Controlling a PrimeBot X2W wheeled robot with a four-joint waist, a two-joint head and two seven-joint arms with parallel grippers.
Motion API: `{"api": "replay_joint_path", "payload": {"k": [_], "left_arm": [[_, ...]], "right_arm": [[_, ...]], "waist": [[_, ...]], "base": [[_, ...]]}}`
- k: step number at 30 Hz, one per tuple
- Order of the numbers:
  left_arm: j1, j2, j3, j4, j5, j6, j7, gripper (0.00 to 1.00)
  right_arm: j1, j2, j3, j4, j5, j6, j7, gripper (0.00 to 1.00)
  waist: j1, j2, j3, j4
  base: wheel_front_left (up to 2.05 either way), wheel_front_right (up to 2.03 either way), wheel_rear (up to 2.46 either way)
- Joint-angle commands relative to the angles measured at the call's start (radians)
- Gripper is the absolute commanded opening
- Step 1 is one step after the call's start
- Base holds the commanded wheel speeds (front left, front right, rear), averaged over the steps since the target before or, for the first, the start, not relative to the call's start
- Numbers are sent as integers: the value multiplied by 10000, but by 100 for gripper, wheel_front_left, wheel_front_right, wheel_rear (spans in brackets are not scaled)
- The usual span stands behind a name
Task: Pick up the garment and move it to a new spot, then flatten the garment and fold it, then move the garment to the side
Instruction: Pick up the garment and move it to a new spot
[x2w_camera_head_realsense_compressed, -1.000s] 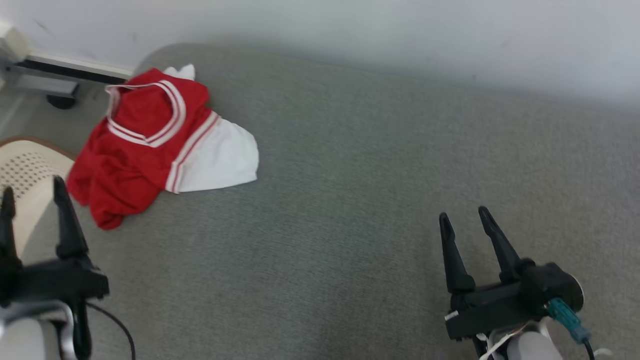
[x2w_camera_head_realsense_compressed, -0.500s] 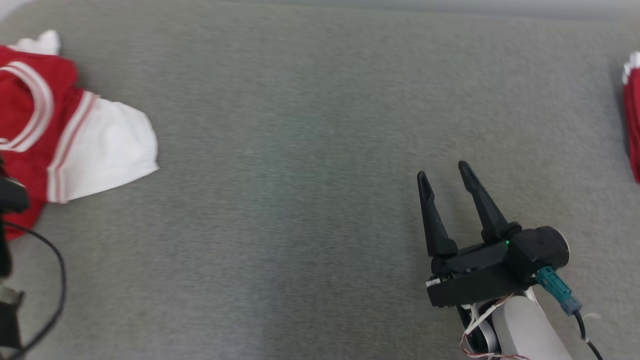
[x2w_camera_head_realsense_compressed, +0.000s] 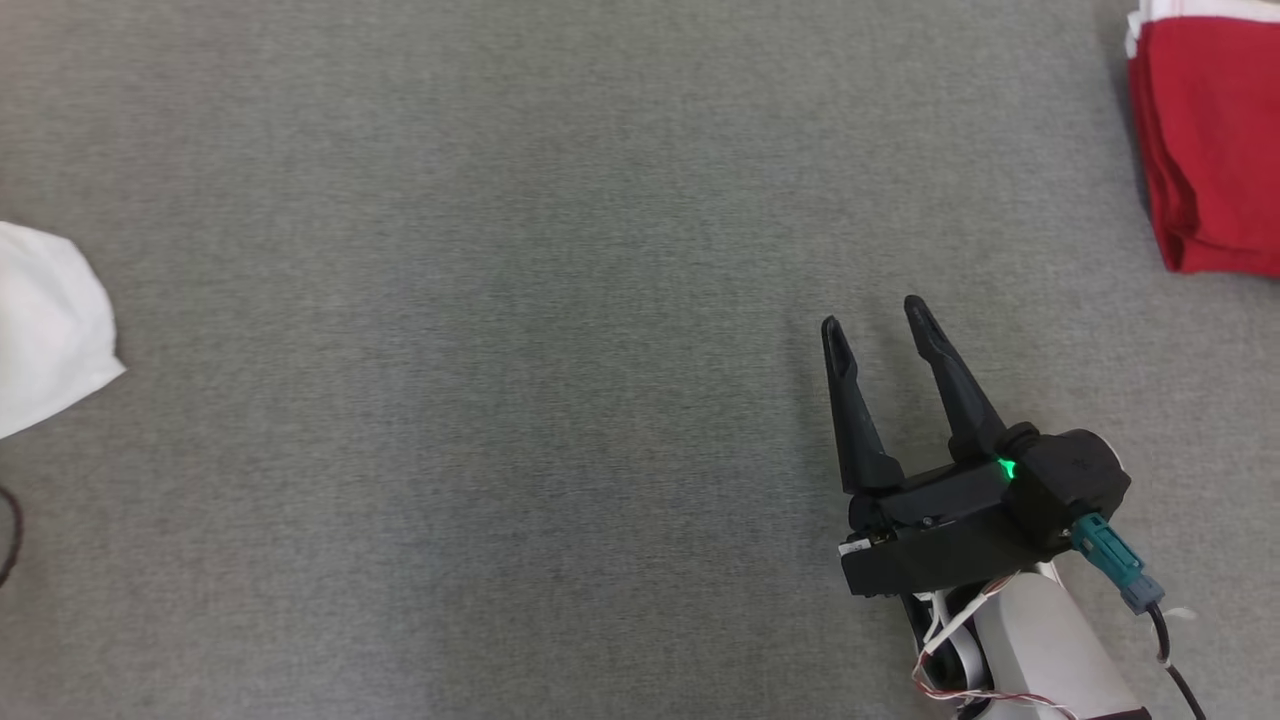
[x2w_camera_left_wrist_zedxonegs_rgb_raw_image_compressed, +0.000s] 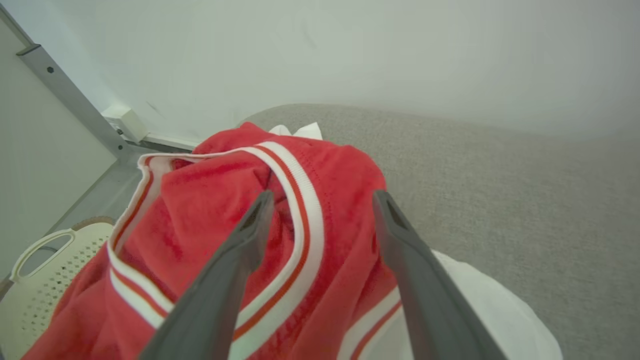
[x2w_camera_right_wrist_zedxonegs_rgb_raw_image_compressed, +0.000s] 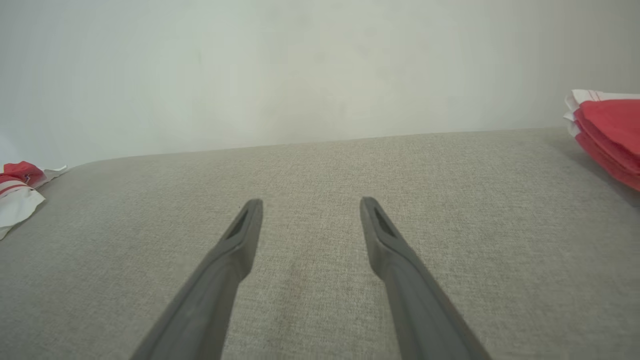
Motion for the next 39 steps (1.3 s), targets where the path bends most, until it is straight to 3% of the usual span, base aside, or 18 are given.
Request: {"api": "replay_joint_path", "payload": {"k": [1,8,15,16,17,32,39], "left_arm": [[-202,140,96,252,-124,135,201,100],[-152,326,88,1832,-392,223,2440,100],[-127,280,8,2255,-547,185,2856,100],[-134,269,-35,2272,-540,176,2798,17],[-135,266,-100,2244,-491,155,2680,0],[-1086,299,-744,966,-463,-55,-308,0],[-1723,14,-1440,-628,-575,-87,-856,0]], "right_arm": [[-4,32,51,7,64,-23,-11,100],[42,29,89,31,169,-23,-11,100],[67,28,54,106,95,-24,-11,100],[75,27,61,124,88,-24,-11,100],[79,28,72,139,83,-24,-11,100],[452,26,-85,395,61,-24,-11,100],[640,24,-24,449,238,-24,-11,100]], "waist": [[-2,-2,134,-221],[-2,-2,48,-341],[-2,-2,-34,-292],[-2,-2,-52,-276],[-2,-2,-72,-255],[-2,-2,-1015,318],[-2,-2,-1487,320]], "base": [[0,0,0],[0,0,0],[0,0,0],[0,0,0],[0,0,0],[0,0,0],[0,0,0]]}}
